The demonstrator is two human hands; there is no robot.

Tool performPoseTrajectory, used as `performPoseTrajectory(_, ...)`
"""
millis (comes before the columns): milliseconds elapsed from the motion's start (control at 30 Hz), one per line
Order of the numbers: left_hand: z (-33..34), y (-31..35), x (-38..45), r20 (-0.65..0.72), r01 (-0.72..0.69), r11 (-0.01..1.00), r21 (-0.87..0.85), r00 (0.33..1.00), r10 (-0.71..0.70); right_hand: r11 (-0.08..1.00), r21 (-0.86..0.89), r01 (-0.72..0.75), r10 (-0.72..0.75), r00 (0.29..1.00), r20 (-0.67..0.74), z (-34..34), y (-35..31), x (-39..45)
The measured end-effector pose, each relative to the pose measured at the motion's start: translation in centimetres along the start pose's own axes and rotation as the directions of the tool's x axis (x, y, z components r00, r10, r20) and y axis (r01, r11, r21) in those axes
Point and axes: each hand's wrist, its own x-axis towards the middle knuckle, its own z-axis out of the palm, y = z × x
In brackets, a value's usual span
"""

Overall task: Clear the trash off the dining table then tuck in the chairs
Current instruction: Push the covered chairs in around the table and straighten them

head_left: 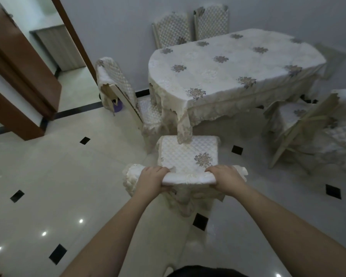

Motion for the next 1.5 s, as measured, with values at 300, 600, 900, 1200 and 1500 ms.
performPoseTrajectory(300, 0.9, -4.9, -0.8, -0.006, 0.026, 0.997, -0.068, 1.0, -0.026, 0.985, -0.046, -0.169, 0.17, 0.985, 0.033, 0.7, -0.8, -0.9)
performPoseTrajectory(600, 0.4, -6.4, -0.7, 0.083, -0.111, 0.993, -0.05, 0.99, 0.115, 0.962, -0.182, -0.205, 0.224, 0.971, 0.089, 0.8, -2.2, -2.0)
performPoseTrajectory(900, -0.2, -5.5, -1.0, 0.155, -0.191, 0.981, 0.03, 0.971, 0.184, 0.939, -0.318, -0.135, 0.186, 0.973, 0.137, 0.3, -2.0, -4.0)
performPoseTrajectory(1200, 0.0, -0.7, 0.0, 0.009, -0.364, 0.932, 0.002, 0.931, 0.364, 0.922, -0.342, -0.181, 0.243, 0.959, 0.148, -0.8, 1.8, -8.5)
performPoseTrajectory(1500, 2.1, 6.6, 3.4, 0.081, -0.393, 0.918, -0.052, 0.915, 0.396, 0.94, -0.162, -0.3, 0.321, 0.939, 0.123, -1.6, 8.6, -11.9)
